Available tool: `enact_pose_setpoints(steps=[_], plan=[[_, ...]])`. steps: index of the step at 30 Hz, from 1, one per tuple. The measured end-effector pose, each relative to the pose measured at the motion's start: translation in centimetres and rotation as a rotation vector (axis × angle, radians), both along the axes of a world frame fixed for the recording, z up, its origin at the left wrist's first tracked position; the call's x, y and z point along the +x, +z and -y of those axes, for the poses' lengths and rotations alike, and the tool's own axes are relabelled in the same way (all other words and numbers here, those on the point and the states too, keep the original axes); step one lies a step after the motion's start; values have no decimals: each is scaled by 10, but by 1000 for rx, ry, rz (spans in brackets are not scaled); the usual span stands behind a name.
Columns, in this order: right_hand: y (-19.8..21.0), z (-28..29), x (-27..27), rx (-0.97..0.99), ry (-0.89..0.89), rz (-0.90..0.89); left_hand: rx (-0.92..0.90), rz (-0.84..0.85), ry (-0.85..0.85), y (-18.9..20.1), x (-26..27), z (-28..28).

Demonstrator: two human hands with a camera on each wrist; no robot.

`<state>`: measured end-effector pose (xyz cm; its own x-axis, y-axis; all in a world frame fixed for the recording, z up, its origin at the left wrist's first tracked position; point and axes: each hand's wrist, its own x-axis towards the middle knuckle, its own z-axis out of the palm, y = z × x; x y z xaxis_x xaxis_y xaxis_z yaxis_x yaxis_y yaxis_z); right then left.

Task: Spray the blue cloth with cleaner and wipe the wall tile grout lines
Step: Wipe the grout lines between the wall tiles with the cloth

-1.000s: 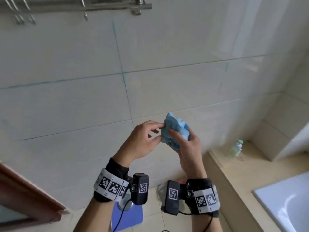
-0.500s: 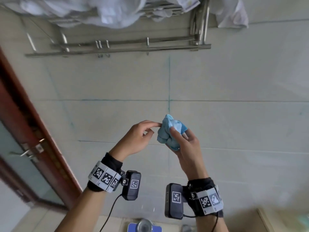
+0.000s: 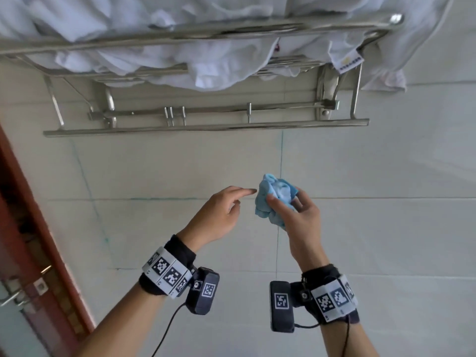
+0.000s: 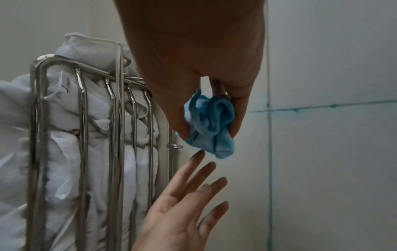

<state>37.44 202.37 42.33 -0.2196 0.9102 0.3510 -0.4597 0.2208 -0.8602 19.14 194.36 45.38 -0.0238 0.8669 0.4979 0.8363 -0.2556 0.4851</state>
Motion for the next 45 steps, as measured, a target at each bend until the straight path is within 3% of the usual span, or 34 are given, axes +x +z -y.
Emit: enact_pose_setpoints(steps=[5,8,16,22,34,40,45], plan=[[24,-27,6,62,-315,-87,215,-211,61,27,-4,-49],[35,-37,21,125,-461,-69,308,-251,98,39,3,-71],[45,-66,90,173,-687,-134,393,-244,-101,40,81,-117],[60,-111,166,224,-752,-138,405,-257,-143,43,155,-159],[72,-219,340,247,-810,-48,487,-253,-2,75,319,-260],[74,-257,391,251,-875,2,473,-298,-35,99,373,-298],[97,-274,421,318,-992,150,464,-337,-57,117,396,-316]])
